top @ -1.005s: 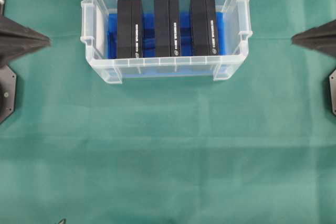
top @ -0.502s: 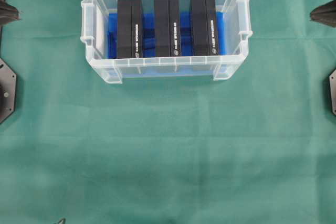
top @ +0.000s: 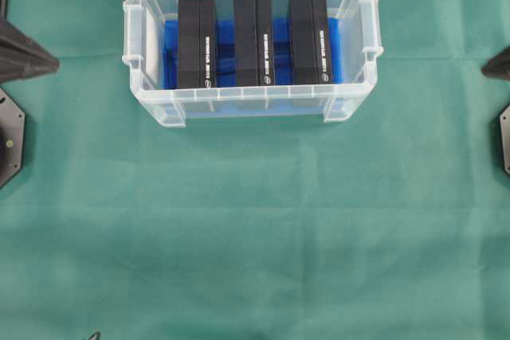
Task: Take the box out of the case with both arms.
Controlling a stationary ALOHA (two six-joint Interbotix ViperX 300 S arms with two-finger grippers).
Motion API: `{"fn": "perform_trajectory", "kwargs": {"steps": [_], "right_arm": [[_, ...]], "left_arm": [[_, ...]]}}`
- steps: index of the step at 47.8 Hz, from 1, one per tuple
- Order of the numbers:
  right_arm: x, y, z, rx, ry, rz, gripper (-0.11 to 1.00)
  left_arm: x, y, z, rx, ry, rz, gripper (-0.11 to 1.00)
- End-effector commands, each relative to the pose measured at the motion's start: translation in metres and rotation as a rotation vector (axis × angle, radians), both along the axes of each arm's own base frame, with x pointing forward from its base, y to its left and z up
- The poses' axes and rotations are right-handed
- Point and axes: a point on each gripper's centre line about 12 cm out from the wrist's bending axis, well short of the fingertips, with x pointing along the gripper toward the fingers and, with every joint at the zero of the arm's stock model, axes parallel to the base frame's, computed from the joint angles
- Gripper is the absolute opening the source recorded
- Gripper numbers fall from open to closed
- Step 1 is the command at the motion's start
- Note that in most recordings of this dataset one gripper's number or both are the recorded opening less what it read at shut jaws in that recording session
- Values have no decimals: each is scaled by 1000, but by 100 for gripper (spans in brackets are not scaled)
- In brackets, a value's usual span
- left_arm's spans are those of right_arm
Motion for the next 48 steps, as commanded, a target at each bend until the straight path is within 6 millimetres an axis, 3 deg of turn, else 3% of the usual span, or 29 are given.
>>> {"fn": "perform_trajectory", "kwargs": {"steps": [1,14,34,41,48], "right_arm": [[-7,0,-4,14,144,-16,0],[-21,0,-19,21,474,-32,0],[-10,-3,-26,30,531,-94,0],[-10,-3,-20,146,507,-277,0],[-10,-3,-19,331,484,-574,0]], "left_arm": [[-3,0,1,-28,119,22,0],[-16,-11,-14,-69,471,39,0],[-14,-12,-15,-193,496,180,0],[-15,-12,-16,-319,500,324,0],[-17,-9,-18,-438,519,507,0]]}}
